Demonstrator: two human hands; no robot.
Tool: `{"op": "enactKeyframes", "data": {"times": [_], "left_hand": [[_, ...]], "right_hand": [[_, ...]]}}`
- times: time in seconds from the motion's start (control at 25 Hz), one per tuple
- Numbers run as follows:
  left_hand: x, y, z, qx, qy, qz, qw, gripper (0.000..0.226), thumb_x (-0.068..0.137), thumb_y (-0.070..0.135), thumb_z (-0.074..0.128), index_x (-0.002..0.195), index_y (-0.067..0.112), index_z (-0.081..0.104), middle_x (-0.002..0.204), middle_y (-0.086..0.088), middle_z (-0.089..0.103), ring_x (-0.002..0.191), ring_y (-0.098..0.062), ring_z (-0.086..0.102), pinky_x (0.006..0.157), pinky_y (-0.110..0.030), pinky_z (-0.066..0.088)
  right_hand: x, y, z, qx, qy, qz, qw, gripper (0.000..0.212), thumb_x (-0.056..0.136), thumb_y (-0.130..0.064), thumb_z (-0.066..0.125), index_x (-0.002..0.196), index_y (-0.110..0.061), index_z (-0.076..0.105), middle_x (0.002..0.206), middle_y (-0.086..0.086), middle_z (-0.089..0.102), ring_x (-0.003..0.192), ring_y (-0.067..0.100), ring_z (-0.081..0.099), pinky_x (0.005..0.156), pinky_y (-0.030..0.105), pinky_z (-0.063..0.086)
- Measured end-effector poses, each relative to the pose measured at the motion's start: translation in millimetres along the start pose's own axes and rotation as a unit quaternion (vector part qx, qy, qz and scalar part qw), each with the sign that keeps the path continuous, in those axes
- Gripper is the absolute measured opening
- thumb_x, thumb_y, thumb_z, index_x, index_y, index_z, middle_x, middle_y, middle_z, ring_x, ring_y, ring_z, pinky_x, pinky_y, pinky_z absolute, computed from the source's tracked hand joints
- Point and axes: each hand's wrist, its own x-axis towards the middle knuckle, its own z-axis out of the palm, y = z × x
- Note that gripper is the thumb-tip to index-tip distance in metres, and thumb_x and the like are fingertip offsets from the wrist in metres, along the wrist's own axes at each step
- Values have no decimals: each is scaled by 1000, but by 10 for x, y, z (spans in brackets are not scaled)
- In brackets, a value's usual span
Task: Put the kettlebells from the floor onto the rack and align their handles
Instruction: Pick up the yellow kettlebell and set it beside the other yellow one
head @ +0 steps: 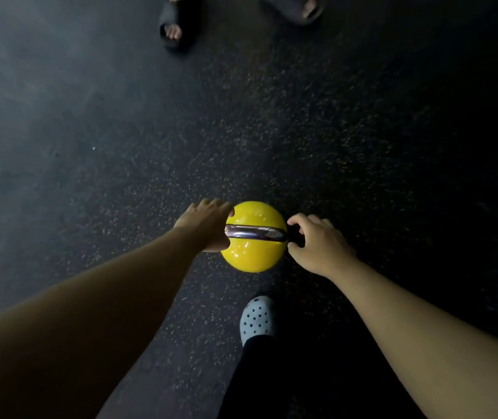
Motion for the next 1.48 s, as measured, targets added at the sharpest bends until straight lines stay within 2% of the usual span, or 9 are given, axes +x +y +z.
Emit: {"op": "enactKeyframes", "data": {"times": [0.12, 0.24, 0.4, 0.6, 0.8, 0.92, 1.2, 1.4, 1.48], "left_hand": [[248, -171, 428, -30, -21, 4, 999, 54, 80, 31, 73, 130, 25, 53, 137, -3, 51, 126, -27, 48, 100, -43, 43], [493, -196, 691, -81, -42, 17, 996, 25, 85, 30, 71, 106, 20, 64, 108, -5, 63, 103, -25, 62, 76, -35, 47], [509, -87, 671, -96, -64, 31, 993, 7, 84, 21, 68, 90, 24, 68, 70, 7, 61, 65, -13, 61, 53, -26, 39], [511, 655, 250, -23, -97, 128, 987, 7, 80, 27, 65, 86, 25, 68, 73, 5, 64, 69, -15, 64, 59, -29, 51], [524, 1905, -367, 62, -103, 243, 963, 19, 79, 36, 65, 93, 25, 71, 78, 4, 68, 72, -15, 65, 61, -32, 56], [395, 2983, -780, 121, -98, 327, 932, 23, 80, 38, 65, 97, 25, 72, 82, 3, 70, 75, -16, 66, 61, -31, 54], [9, 5587, -1532, 242, -12, 500, 831, 25, 81, 46, 61, 93, 26, 70, 87, 3, 71, 84, -19, 68, 63, -27, 47], [-445, 7105, -1843, 252, 41, 580, 774, 30, 81, 42, 65, 98, 20, 74, 101, -7, 74, 98, -28, 69, 71, -30, 48], [-626, 7699, -1922, 247, 59, 614, 748, 25, 82, 40, 65, 93, 18, 73, 98, -9, 74, 95, -31, 68, 67, -31, 45]], "right_hand": [[365, -148, 485, -15, -45, -20, 999, 37, 83, -28, 61, 118, -22, 51, 119, 6, 49, 112, 30, 46, 91, 43, 44], [601, -145, 790, 5, -43, -35, 998, 16, 87, -22, 61, 87, -17, 46, 110, 10, 57, 104, 32, 54, 79, 40, 45], [619, -33, 733, 17, -62, -36, 997, 46, 81, -21, 72, 59, -24, 32, 82, 6, 53, 76, 26, 52, 63, 28, 36], [83, 395, 330, 96, -59, 50, 992, 30, 72, -25, 74, 59, -20, 48, 71, 0, 57, 67, 18, 56, 51, 24, 35], [-763, 974, -406, 159, 40, 177, 970, 21, 69, -28, 69, 63, -10, 59, 67, 5, 62, 62, 19, 59, 49, 28, 42], [-1431, 1489, -897, 206, 118, 250, 939, 27, 70, -23, 67, 53, -15, 48, 56, -1, 50, 51, 12, 50, 42, 26, 35], [-2961, 2786, -2040, 202, 297, 335, 871, 32, 72, -25, 69, 55, -22, 41, 55, -7, 41, 55, 16, 50, 44, 24, 30], [-3978, 3554, -2595, 161, 398, 371, 823, 41, 66, -24, 68, 49, -23, 30, 47, -6, 34, 53, 24, 48, 46, 26, 29], [-4375, 3888, -2820, 144, 426, 399, 799, 30, 67, -26, 66, 54, -18, 40, 52, 0, 49, 59, 28, 55, 50, 31, 40]]}}
